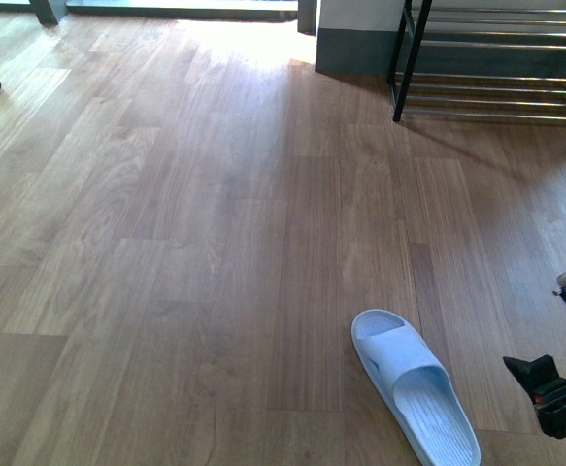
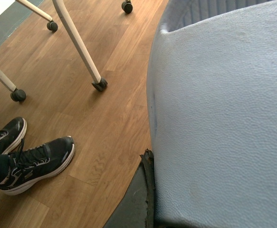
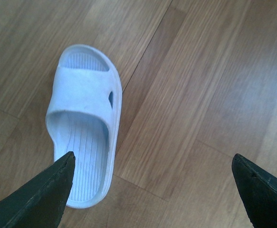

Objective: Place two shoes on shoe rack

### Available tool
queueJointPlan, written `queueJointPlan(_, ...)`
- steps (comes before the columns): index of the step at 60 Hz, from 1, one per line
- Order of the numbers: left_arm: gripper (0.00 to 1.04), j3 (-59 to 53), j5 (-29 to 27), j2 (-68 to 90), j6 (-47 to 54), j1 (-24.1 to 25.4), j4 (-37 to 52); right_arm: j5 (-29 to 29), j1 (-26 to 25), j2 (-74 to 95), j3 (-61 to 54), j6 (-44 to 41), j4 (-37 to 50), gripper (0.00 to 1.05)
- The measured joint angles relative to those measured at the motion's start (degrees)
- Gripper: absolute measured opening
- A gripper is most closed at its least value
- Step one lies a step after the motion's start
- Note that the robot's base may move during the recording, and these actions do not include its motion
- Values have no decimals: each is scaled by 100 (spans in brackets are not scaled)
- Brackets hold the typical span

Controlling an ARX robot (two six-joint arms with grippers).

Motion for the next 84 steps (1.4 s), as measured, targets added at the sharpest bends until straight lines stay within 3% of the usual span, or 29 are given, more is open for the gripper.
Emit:
queueJointPlan(36, 2, 0, 0, 0, 2, 0, 0, 2, 372, 2463, 1838, 160, 164, 96)
queueJointPlan(69, 2, 0, 0, 0, 2, 0, 0, 111, 581, 3661, 3504, 356, -98, 96)
queueJointPlan(84, 2, 0, 0, 0, 2, 0, 0, 170, 763, 3803, 3851, 533, -94, 67)
